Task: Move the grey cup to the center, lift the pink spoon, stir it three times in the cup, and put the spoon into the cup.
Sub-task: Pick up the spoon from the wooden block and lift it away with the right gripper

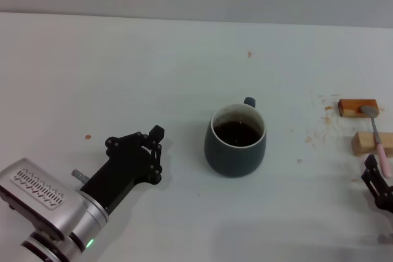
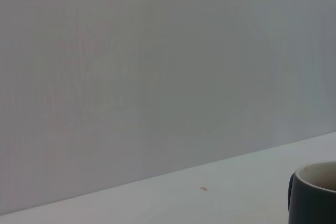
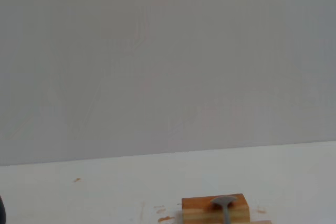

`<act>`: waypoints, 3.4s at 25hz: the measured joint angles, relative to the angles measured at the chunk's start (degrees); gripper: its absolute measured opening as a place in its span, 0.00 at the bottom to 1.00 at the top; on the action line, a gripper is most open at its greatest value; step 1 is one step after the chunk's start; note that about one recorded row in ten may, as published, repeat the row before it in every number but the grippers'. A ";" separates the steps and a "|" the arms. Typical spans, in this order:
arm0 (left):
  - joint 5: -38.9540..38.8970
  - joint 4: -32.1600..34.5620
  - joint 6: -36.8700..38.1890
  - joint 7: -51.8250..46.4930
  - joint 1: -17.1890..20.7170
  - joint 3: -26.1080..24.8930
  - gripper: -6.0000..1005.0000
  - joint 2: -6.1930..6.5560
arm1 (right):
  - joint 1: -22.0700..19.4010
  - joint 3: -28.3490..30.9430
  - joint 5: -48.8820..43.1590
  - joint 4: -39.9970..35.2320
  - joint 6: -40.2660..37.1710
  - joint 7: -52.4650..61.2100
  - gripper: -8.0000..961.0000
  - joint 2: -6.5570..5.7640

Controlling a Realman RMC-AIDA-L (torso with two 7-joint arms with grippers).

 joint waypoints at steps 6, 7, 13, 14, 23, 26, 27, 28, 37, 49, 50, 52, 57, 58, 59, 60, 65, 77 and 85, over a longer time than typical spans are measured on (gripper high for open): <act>0.00 -0.08 0.00 0.00 0.01 -0.01 0.00 0.00 | -0.16 -0.33 0.00 0.23 -0.02 0.03 0.78 0.00; 0.00 -0.08 0.00 0.00 0.01 -0.01 0.00 0.00 | -0.16 -0.33 0.00 0.23 -0.02 0.03 0.77 0.00; 0.00 -0.21 0.00 0.00 -0.03 0.00 0.00 0.00 | 0.00 -0.58 -0.09 0.19 0.02 0.05 0.70 0.00; 0.00 -0.21 0.00 0.00 -0.03 0.00 0.00 0.00 | 0.02 -0.58 -0.09 0.19 0.02 0.05 0.69 0.00; 0.00 -0.27 0.00 0.00 -0.13 0.00 0.00 0.00 | 0.21 -0.52 -0.28 0.34 0.46 0.05 0.63 0.00; 0.00 -0.25 0.00 0.00 -0.13 0.00 0.00 0.00 | 0.24 -0.60 -0.67 0.39 0.49 0.05 0.57 0.00; 0.00 -0.26 0.01 0.00 -0.13 0.00 0.00 0.00 | 0.26 -0.60 -0.67 0.39 0.55 0.05 0.55 0.00; 0.00 -0.27 0.01 0.00 -0.13 0.00 0.00 0.00 | 0.29 -0.60 -0.68 0.38 0.55 0.05 0.53 0.00; 0.00 -0.29 0.12 0.00 -0.12 0.00 0.00 0.05 | 0.38 -0.57 -0.67 0.48 0.61 0.05 0.43 0.00; 0.00 0.05 0.25 0.00 -0.08 0.00 0.00 0.09 | 0.20 -0.34 -0.25 0.27 0.61 -0.17 0.17 0.11; 0.00 0.05 0.15 0.00 -0.08 0.00 0.00 0.09 | 0.18 -0.27 -0.24 0.30 0.61 -0.27 0.15 0.15; 0.00 0.05 0.07 0.00 -0.09 -0.01 0.00 0.09 | 0.05 -0.15 -0.22 0.46 0.61 -0.35 0.11 0.17; 0.00 -0.04 0.04 0.00 -0.05 0.02 0.00 0.05 | -0.81 -0.19 -0.18 1.37 -1.58 -0.54 0.05 -0.04; 0.00 -0.04 0.04 0.00 -0.05 0.02 0.00 0.05 | -1.13 -0.28 -0.17 1.94 -2.67 -0.99 0.05 -0.14; 0.00 -0.04 0.04 0.00 0.02 0.04 0.00 0.03 | -1.49 -0.29 -0.17 2.82 -3.61 -1.76 0.05 -0.33; 0.00 -0.04 0.03 0.00 0.09 0.06 0.00 0.01 | -1.73 -0.25 -0.17 4.02 -4.01 -2.98 0.05 -0.63; 0.00 0.01 0.01 0.00 0.20 0.09 0.00 0.01 | -2.13 -0.19 -0.16 14.57 -4.14 -9.20 0.05 -5.16; 0.00 0.14 -0.08 0.00 -0.06 0.09 0.00 0.01 | -0.93 0.11 5.87 37.33 -1.07 -26.97 0.05 -15.04; 0.00 0.14 -0.10 0.00 -0.38 0.08 0.00 0.00 | -0.15 1.00 6.46 43.72 -1.02 -33.21 0.05 -17.39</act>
